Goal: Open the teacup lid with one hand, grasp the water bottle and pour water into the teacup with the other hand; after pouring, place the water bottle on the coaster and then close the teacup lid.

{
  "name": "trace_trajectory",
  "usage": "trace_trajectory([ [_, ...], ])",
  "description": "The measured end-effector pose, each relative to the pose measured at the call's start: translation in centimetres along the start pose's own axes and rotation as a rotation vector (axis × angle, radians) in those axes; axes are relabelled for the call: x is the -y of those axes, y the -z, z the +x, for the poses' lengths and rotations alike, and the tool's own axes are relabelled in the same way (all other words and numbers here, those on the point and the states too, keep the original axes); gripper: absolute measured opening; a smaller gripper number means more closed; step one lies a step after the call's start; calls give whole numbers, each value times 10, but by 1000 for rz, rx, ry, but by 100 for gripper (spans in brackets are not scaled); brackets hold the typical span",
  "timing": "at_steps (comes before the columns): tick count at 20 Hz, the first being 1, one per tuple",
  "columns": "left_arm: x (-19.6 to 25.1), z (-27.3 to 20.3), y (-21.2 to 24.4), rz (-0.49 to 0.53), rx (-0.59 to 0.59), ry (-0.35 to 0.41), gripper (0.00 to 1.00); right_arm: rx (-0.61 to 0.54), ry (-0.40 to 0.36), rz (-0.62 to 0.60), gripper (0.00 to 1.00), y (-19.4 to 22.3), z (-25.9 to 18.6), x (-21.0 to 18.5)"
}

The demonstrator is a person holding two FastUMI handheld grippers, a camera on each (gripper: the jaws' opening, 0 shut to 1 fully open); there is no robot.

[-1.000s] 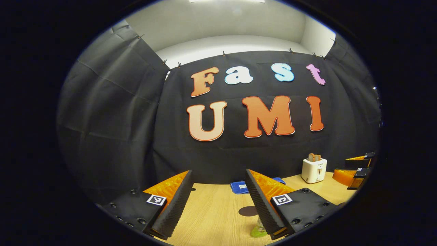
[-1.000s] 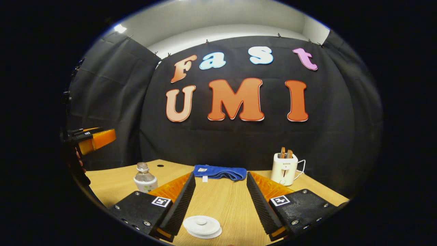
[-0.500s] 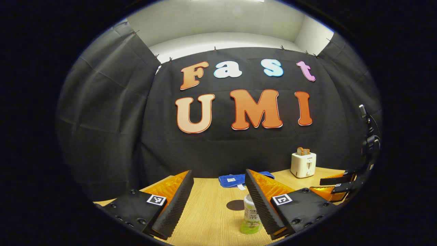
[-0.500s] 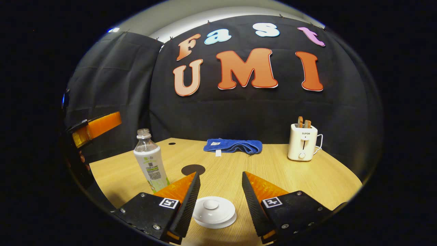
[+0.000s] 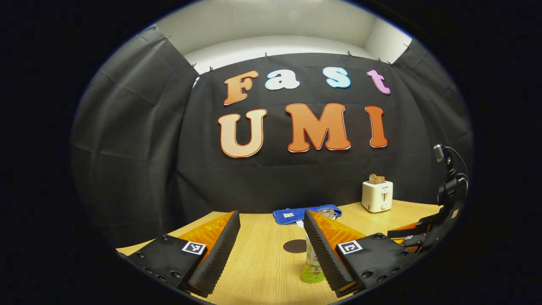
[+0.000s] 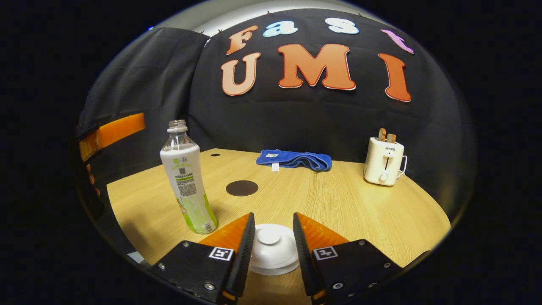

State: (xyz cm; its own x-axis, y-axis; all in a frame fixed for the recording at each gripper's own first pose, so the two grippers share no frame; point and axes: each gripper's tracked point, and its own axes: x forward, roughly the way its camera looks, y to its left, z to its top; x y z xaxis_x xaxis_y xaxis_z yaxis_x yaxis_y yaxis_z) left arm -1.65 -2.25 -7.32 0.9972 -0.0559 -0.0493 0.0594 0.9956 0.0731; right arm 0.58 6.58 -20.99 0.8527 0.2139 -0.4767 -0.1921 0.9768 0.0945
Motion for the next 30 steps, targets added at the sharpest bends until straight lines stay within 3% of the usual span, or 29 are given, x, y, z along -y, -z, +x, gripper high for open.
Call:
trace_trajectory([
  [5, -2, -4, 5, 13, -11, -5, 97, -30, -20, -16, 39, 7, 1, -6],
  [6, -1, -4, 5, 10, -13, -1, 97, -35, -19, -14, 29, 8, 1, -6],
  [12, 14, -8, 16, 39, -34, 38, 97, -38, -19, 25, 20, 5, 1, -3],
  [19, 43, -17, 21, 13, -48, 131, 95, 59, -7, 82, 19, -32, -13, 11],
  [26, 74, -12, 67, -17, -161, 237, 96, 156, 45, 100, 19, -64, -35, 44],
  [30, 81, -1, 92, -23, -211, 252, 97, 197, 62, 114, 19, -73, -45, 54],
])
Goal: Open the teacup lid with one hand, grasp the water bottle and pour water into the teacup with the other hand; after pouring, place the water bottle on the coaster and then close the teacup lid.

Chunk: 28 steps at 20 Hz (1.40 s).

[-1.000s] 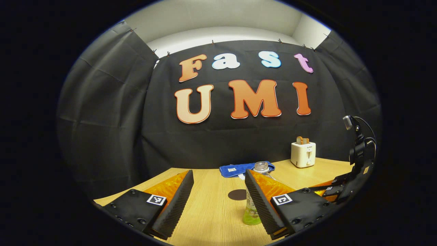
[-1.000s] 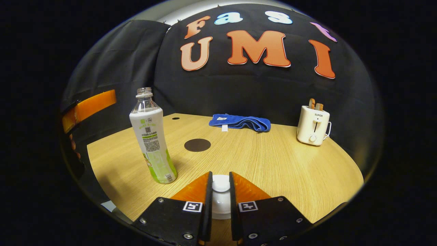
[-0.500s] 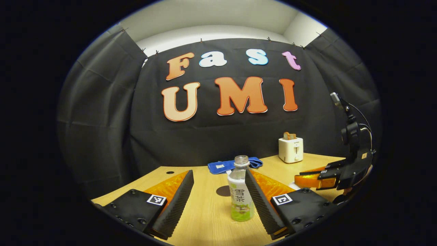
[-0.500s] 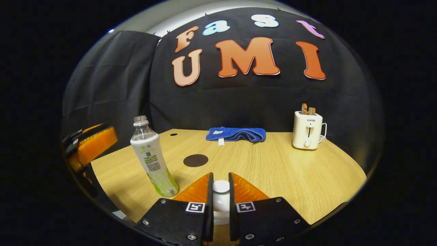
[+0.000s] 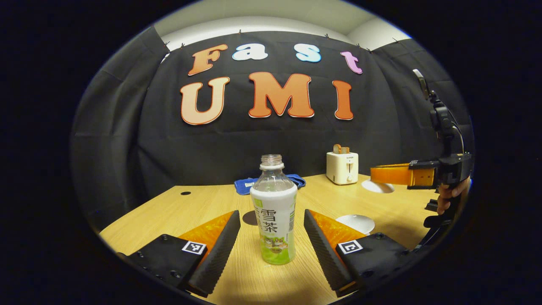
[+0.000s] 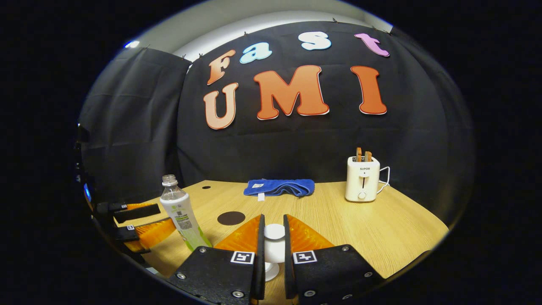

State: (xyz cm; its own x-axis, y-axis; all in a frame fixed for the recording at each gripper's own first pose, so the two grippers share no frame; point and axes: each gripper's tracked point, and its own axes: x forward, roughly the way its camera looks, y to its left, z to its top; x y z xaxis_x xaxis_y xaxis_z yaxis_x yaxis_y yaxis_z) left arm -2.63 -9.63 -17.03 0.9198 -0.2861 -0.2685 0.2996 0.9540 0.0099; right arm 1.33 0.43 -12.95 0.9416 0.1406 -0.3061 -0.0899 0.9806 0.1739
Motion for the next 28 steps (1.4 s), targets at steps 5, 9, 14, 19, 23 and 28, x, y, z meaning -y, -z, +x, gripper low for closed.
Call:
trace_trajectory([
  [5, 0, 20, 25, -48, -75, -9, 97, 16, 23, -7, 19, -6, -6, 10],
  [9, 1, 32, 32, -72, -94, -11, 92, 20, 35, -5, 19, -8, -9, 15],
  [14, 4, 44, 34, -85, -87, 0, 72, 20, 32, -1, 19, -8, -14, 17],
  [19, 4, 44, 30, -54, -95, 6, 69, 34, 40, -7, 19, -12, -20, 23],
  [23, -7, 42, 10, 81, -67, -35, 68, 44, 45, 1, 19, -15, -22, 27],
  [28, -12, 47, 9, 294, -98, -62, 68, 49, 67, 3, 19, -16, -29, 37],
])
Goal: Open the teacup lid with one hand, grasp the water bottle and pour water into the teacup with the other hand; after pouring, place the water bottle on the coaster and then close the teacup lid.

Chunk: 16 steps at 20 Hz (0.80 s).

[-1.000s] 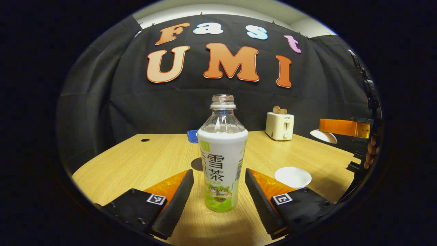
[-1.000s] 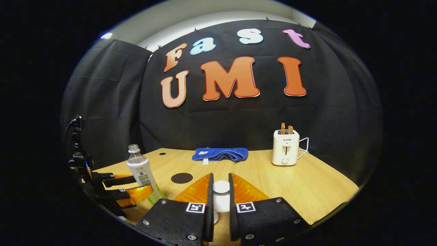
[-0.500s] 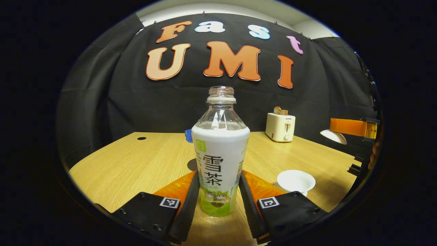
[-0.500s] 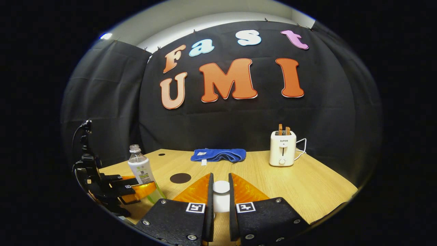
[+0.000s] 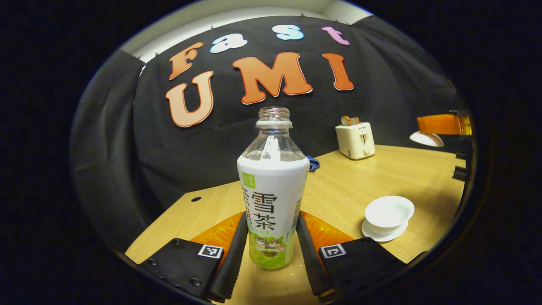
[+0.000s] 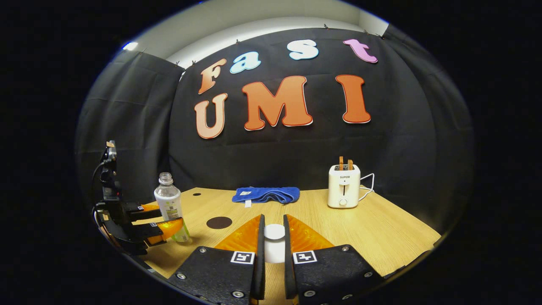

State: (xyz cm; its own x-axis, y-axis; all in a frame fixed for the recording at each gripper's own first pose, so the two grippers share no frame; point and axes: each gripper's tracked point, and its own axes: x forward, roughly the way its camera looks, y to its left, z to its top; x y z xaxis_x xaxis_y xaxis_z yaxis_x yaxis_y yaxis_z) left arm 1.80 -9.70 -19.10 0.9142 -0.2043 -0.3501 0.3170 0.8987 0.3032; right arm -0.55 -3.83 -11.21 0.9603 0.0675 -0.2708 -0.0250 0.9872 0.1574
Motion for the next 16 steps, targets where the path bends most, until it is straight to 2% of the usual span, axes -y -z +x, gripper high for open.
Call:
trace_trajectory([
  [4, 5, -1, -2, 206, -3, -11, 65, 7, 20, 1, 19, -1, -3, 11],
  [6, 8, -1, -1, 302, -2, -18, 67, 9, 27, 3, 19, -1, -4, 15],
  [10, 22, 2, 10, 452, -27, 5, 67, 5, 42, 2, 19, 4, -8, 24],
  [12, 28, 0, 8, 540, -21, 10, 63, 1, 49, -3, 19, 6, -8, 29],
  [15, 33, -2, 11, 656, -19, 18, 66, -3, 53, 2, 19, 10, -11, 34],
  [16, 35, -2, 13, 683, -23, 26, 63, -4, 55, 4, 19, 11, -12, 37],
])
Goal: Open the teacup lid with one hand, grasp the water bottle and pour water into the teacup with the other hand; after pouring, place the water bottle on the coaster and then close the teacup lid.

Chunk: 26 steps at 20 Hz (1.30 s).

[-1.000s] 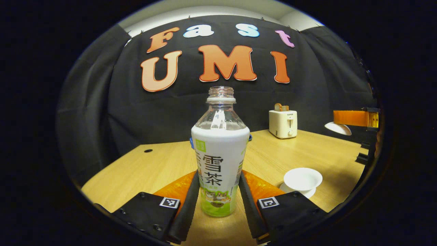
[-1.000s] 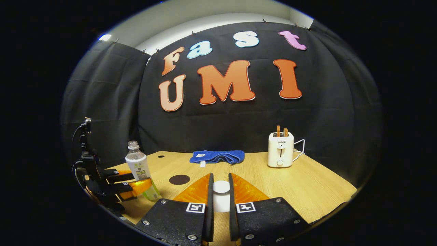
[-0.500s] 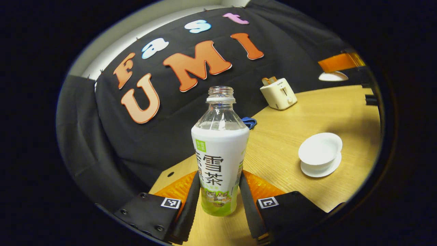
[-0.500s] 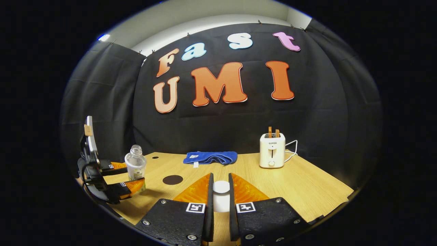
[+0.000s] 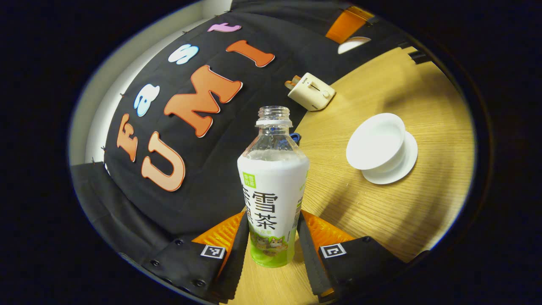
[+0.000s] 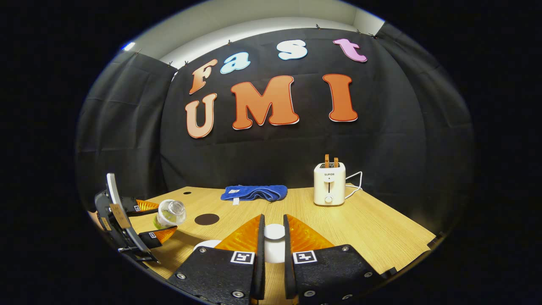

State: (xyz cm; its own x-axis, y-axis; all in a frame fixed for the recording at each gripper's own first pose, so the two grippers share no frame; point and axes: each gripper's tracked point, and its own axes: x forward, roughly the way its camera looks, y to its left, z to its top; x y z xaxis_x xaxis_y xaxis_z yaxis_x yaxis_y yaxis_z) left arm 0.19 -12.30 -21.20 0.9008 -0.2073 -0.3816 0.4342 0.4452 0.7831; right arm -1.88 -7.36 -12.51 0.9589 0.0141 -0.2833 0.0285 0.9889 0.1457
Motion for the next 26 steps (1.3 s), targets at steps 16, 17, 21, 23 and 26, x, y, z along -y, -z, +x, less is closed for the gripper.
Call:
trace_trajectory([
  [16, 9, -10, -17, 433, 33, 29, 67, -7, 11, 3, 19, 9, -6, 21],
  [17, 7, -9, -17, 453, 31, 29, 67, -8, 11, 3, 19, 10, -6, 21],
  [21, 0, -5, -18, 533, 24, 25, 67, -14, 19, -5, 19, 13, -6, 24],
  [23, -3, -3, -19, 576, 19, 19, 67, -20, 21, -5, 19, 16, -6, 27],
  [26, -8, -1, -19, 632, 13, 8, 67, -25, 21, -5, 19, 18, -7, 28],
])
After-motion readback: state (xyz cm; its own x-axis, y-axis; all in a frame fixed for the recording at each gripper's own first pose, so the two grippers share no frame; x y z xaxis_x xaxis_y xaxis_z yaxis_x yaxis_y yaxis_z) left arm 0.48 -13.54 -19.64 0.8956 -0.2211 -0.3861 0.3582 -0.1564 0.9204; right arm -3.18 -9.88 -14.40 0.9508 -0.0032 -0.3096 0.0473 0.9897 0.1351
